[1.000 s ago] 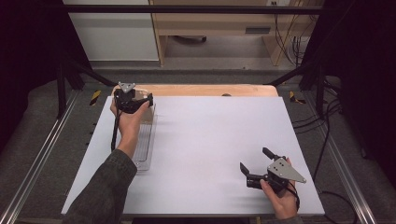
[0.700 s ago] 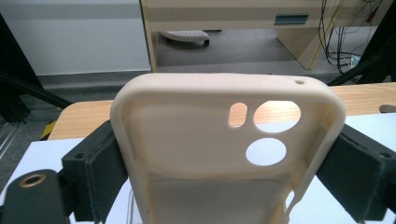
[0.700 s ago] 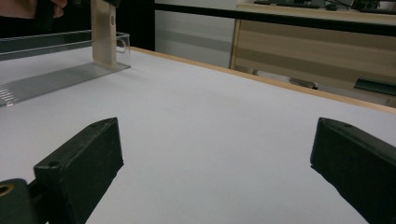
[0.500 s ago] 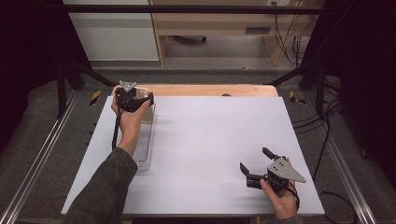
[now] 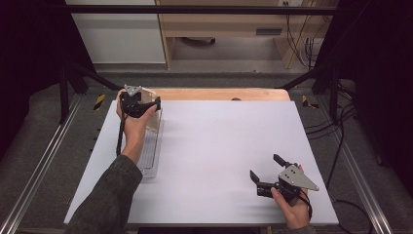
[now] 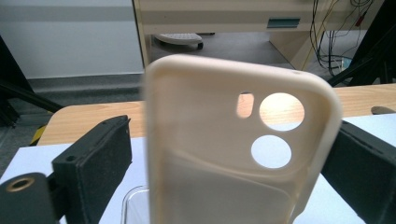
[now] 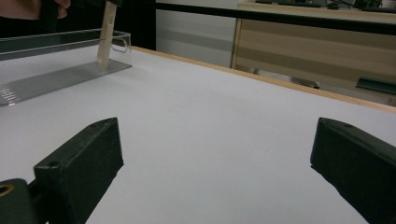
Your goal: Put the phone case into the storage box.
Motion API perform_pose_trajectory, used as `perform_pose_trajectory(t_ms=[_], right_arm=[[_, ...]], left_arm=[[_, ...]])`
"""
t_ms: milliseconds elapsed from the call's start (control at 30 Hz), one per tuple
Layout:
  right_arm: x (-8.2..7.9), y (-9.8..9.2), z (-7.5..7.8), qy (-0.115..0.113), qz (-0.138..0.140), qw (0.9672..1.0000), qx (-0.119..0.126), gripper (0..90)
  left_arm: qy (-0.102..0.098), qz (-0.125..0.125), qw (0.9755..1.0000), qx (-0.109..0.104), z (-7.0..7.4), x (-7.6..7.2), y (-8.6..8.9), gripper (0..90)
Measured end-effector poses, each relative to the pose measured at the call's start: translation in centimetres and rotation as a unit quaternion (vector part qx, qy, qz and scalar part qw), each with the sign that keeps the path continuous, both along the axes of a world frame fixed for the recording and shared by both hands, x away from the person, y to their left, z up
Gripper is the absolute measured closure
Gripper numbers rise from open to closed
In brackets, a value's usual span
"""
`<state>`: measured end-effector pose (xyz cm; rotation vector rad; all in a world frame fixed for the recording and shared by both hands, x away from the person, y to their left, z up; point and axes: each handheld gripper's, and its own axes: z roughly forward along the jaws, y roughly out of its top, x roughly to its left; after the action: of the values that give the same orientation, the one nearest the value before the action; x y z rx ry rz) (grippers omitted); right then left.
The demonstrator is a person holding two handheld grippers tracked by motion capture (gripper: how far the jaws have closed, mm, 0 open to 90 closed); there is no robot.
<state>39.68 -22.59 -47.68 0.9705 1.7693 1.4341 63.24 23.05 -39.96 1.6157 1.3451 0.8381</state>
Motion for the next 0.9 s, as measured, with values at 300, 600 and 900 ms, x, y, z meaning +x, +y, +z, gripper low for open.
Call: perform_pose_trajectory(t_ms=[300, 600, 900], right_arm=[[-0.02, -0.03, 0.01, 0.001, 0.000, 1.0000, 0.001, 2.4], [0.03, -0.14, -0.03, 0.002, 0.001, 1.0000, 0.001, 2.4], [0.03, -0.12, -0.04, 0.003, 0.000, 1.0000, 0.001, 2.3]], left_arm=[[-0.006, 0.005, 1.0000, 0.001, -0.13, 0.23, 0.18, 8.2], [-0.014, -0.007, 0.9994, -0.030, -0.46, 0.52, 0.15, 5.3], [-0.033, -0.016, 0.9991, -0.024, 0.31, -0.05, 0.03, 5.9]])
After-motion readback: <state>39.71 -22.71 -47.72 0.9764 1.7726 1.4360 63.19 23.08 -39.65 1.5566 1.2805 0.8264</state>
